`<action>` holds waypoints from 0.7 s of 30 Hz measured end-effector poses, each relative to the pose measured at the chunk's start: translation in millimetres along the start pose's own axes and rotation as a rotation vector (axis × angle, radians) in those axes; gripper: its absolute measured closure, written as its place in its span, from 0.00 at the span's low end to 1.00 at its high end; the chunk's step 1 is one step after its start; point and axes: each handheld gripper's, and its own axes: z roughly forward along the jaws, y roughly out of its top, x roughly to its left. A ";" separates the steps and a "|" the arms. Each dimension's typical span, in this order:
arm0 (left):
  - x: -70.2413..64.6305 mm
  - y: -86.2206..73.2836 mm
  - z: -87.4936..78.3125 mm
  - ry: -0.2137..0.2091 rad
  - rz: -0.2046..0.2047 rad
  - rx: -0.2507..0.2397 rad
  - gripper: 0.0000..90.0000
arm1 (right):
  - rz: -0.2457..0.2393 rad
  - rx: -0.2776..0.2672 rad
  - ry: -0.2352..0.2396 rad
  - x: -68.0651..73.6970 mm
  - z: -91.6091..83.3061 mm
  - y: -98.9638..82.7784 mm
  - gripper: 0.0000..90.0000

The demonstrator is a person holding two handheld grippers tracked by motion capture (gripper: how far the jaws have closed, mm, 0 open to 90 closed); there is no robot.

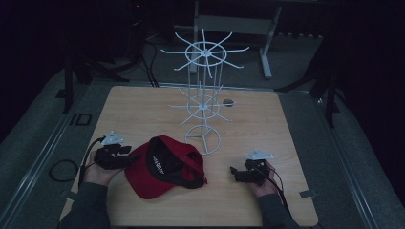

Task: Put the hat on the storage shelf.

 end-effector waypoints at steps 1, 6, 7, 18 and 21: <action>-1.0 0.2 2.1 -0.013 0.010 0.005 0.56 | 0.000 0.000 0.000 0.0 0.0 0.0 0.16; -3.0 -2.0 1.0 0.046 0.017 0.013 0.73 | 0.000 0.000 0.000 0.0 0.0 0.0 0.16; -3.0 -2.0 1.0 0.046 0.017 0.013 0.75 | 0.001 -0.001 0.001 0.1 0.1 0.0 0.16; 18.1 -28.9 -25.7 0.197 -0.161 -0.052 0.83 | -0.001 -0.001 0.000 -0.1 0.1 0.0 0.16; 15.3 -33.8 -24.9 0.127 -0.158 -0.046 0.71 | 0.000 -0.001 0.000 -0.1 0.3 0.1 0.16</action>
